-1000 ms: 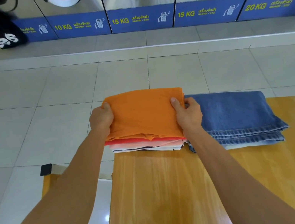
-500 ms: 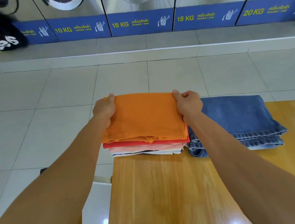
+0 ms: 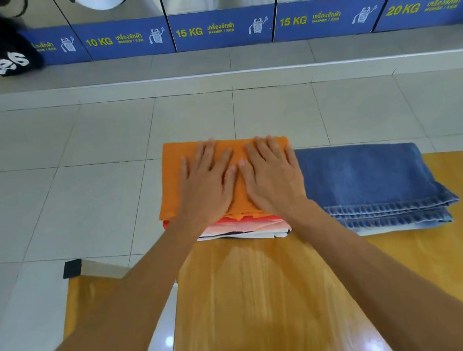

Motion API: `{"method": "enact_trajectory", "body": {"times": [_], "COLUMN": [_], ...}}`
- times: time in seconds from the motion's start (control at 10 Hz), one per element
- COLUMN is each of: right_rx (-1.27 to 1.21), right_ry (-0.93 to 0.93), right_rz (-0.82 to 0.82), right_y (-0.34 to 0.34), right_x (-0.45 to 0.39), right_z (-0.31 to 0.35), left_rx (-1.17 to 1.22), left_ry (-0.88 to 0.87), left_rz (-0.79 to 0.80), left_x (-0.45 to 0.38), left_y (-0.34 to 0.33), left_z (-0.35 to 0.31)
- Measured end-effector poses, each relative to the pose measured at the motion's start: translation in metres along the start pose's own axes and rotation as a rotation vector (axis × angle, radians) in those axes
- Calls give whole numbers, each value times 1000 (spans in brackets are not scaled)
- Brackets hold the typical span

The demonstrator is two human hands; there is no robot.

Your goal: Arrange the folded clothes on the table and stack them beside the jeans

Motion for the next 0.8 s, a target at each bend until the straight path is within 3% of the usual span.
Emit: {"method": "enact_trajectory", "body": {"times": [0.4, 0.5, 0.6, 0.8], "right_rx": [62, 72, 91, 28], "right_ry": [-52, -70, -83, -137], "right_rz": [117, 159, 224, 221], "right_y": [-14, -11, 2, 40], "right_x": [8, 4, 3, 22], "right_z": [-11, -8, 1, 23], "left_rx": [-35, -42, -45, -11], "left_ry": [116, 107, 72, 19], "left_rz": [137, 266, 410, 383], "left_x": [9, 2, -2, 15], "left_y": [-21, -14, 9, 63], "left_z": [18, 18, 16, 9]}}
Point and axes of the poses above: each hand's wrist, its own x-axis away from the middle knuckle, its own y-axis out of the back of the hand, z = x × y, the point moved 1 cm from there along -x, towards the middle knuckle, and after that the axes turned 13 degrees about -x, right-handed, at the moved point
